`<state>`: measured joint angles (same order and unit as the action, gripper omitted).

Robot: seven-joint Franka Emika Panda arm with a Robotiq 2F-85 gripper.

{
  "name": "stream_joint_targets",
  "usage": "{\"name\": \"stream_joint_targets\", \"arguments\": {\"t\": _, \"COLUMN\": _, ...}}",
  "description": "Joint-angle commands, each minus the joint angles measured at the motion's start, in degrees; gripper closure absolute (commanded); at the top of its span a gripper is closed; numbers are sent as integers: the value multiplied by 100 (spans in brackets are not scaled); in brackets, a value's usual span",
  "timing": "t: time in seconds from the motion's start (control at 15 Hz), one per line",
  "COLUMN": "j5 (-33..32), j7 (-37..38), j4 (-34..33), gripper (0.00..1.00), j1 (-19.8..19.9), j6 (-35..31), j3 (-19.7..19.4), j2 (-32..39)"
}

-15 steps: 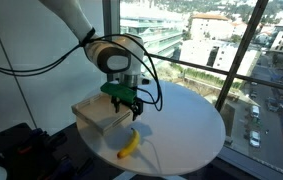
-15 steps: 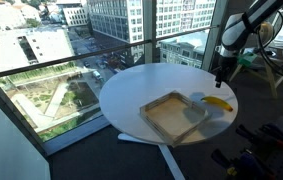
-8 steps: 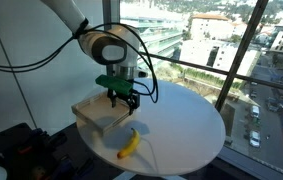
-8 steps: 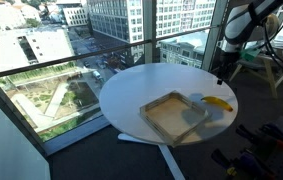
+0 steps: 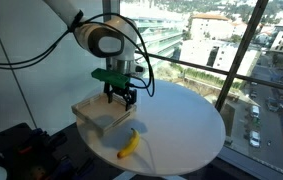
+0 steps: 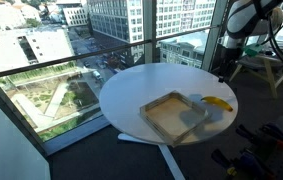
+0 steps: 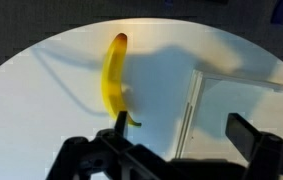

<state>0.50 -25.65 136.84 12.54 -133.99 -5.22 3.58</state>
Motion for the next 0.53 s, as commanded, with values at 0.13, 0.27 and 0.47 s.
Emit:
{"name": "stream_joint_targets", "arguments": {"t": 0.13, "j5": -43, "j7": 340, "j4": 125, "gripper": 0, "j1": -187, "j6": 330, "j3": -108, "j2": -378}}
{"name": "stream_joint_targets", "arguments": {"t": 0.27, "j5": -58, "j7": 445, "j4": 141, "gripper": 0, "j1": -226, "j6": 387, "j3": -105, "j2": -447}}
{"name": "stream_joint_targets", "arguments": {"t": 0.47, "j5": -92, "j7": 614, "j4": 175, "gripper": 0, "j1": -291, "j6": 472, "j3": -92, "j2": -559}}
